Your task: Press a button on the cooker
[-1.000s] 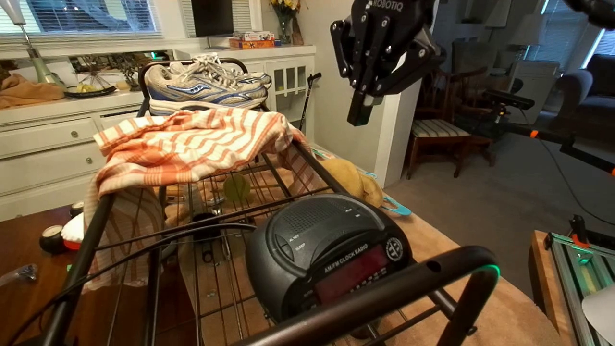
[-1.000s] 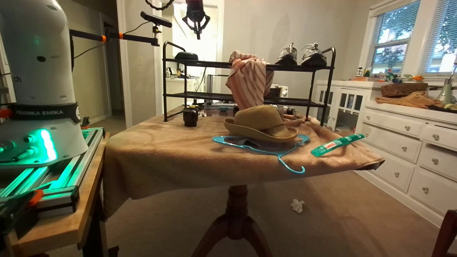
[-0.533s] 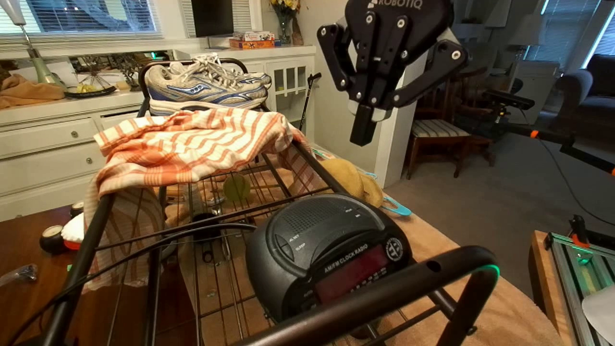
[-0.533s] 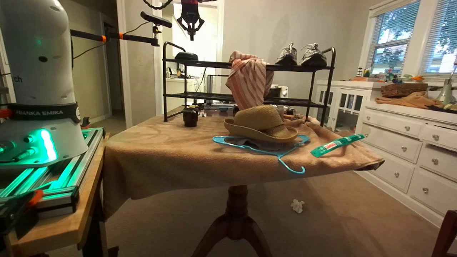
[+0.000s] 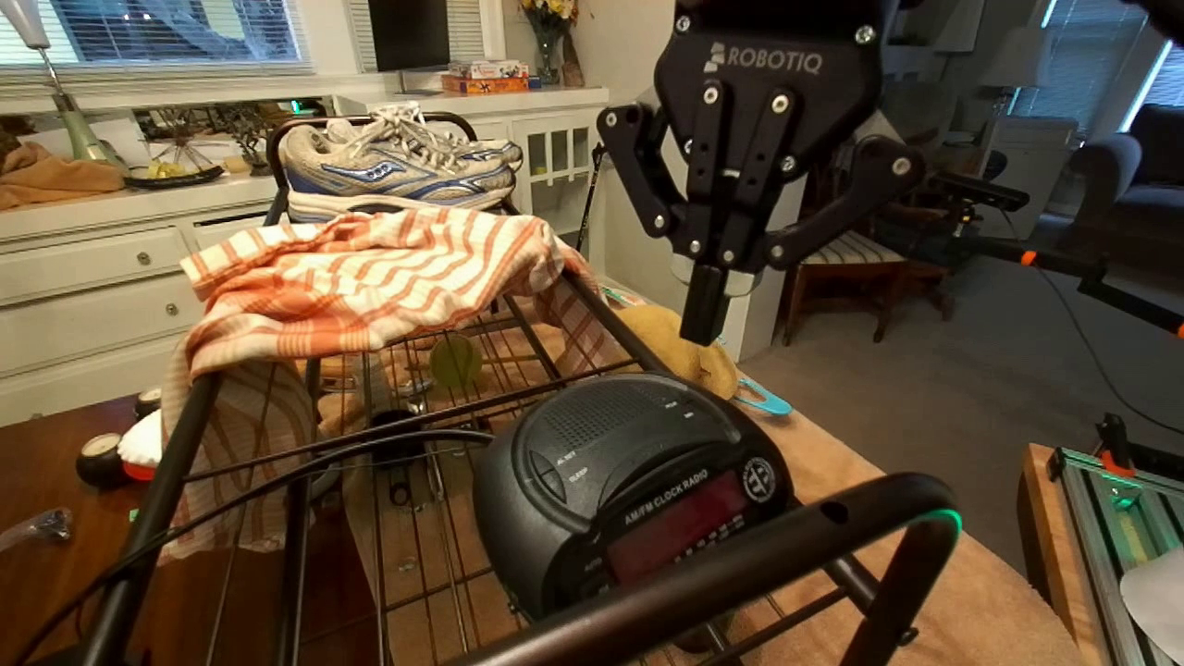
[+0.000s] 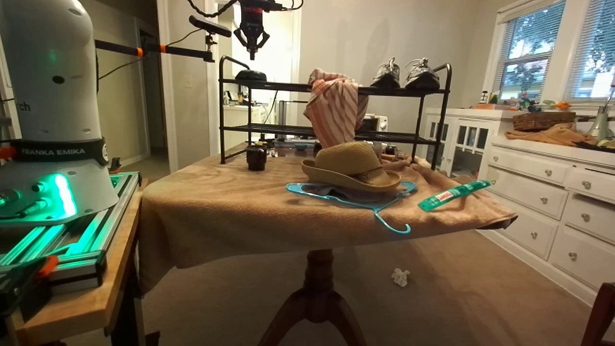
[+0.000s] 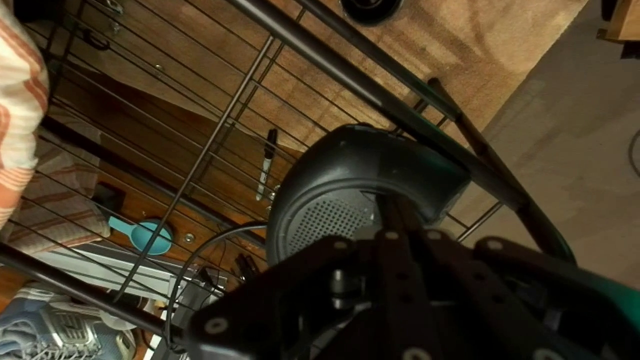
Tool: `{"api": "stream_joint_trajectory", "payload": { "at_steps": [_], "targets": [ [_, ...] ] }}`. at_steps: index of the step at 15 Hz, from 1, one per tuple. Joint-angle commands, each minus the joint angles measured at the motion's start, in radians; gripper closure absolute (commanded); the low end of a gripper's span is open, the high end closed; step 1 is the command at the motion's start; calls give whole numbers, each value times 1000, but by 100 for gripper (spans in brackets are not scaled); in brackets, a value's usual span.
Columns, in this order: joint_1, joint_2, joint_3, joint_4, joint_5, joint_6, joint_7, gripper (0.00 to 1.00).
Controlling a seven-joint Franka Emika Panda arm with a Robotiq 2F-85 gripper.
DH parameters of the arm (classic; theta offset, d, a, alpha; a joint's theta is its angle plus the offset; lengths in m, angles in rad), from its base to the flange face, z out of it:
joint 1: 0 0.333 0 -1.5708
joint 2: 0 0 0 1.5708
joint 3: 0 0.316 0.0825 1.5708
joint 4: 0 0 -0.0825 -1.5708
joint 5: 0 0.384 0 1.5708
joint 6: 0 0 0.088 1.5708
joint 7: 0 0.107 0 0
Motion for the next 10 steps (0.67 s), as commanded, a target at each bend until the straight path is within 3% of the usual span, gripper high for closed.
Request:
{"api": "stream_joint_trajectory", "payload": {
  "at_steps": [1,10],
  "targets": [
    [-2,20,10,8,34,4,-2,100],
    [-8,40,16,-20,48,87,13,100]
  ]
}}
